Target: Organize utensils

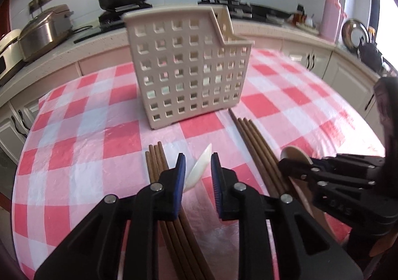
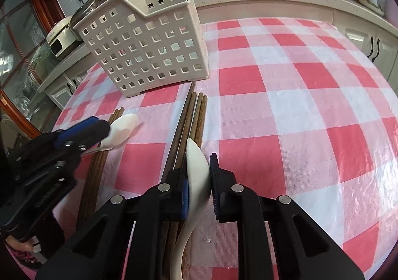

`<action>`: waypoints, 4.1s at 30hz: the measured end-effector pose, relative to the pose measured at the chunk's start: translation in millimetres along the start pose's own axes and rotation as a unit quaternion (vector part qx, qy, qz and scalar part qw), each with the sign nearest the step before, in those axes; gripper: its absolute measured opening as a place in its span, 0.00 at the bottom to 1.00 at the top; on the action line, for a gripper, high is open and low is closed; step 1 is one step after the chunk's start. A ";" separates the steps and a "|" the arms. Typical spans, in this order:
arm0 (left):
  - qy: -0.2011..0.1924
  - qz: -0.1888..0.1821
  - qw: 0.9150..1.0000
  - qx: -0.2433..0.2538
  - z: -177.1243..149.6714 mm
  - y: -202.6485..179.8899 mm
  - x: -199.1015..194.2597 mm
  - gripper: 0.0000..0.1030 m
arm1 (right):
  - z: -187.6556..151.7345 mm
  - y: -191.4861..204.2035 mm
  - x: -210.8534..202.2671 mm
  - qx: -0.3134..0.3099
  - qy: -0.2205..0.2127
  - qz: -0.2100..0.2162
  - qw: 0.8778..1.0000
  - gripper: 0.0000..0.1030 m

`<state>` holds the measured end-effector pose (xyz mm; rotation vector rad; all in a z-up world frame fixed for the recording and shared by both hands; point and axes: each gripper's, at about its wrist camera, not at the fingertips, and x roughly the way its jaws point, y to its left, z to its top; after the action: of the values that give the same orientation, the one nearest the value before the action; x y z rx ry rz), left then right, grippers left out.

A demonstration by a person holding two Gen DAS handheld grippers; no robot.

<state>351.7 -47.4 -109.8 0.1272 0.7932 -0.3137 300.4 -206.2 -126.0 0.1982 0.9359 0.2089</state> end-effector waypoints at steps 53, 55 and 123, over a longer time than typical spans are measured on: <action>-0.248 -0.049 0.963 -0.095 90.3 37.0 -133.9 0.06 | 107.9 32.1 -88.1 -0.065 -0.247 0.085 0.963 0.15; -0.251 -0.042 0.962 -0.097 98.4 39.3 -131.1 0.06 | 116.8 30.6 -85.3 -0.062 -0.252 0.086 0.962 0.15; -0.276 -0.026 0.948 -0.154 195.9 76.5 -22.0 0.07 | 231.7 37.8 10.0 -0.032 -0.261 0.086 0.961 0.15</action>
<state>495.2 -14.8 42.1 -0.2694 0.2797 -0.2531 490.9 -185.3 10.0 0.2590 0.3847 0.3282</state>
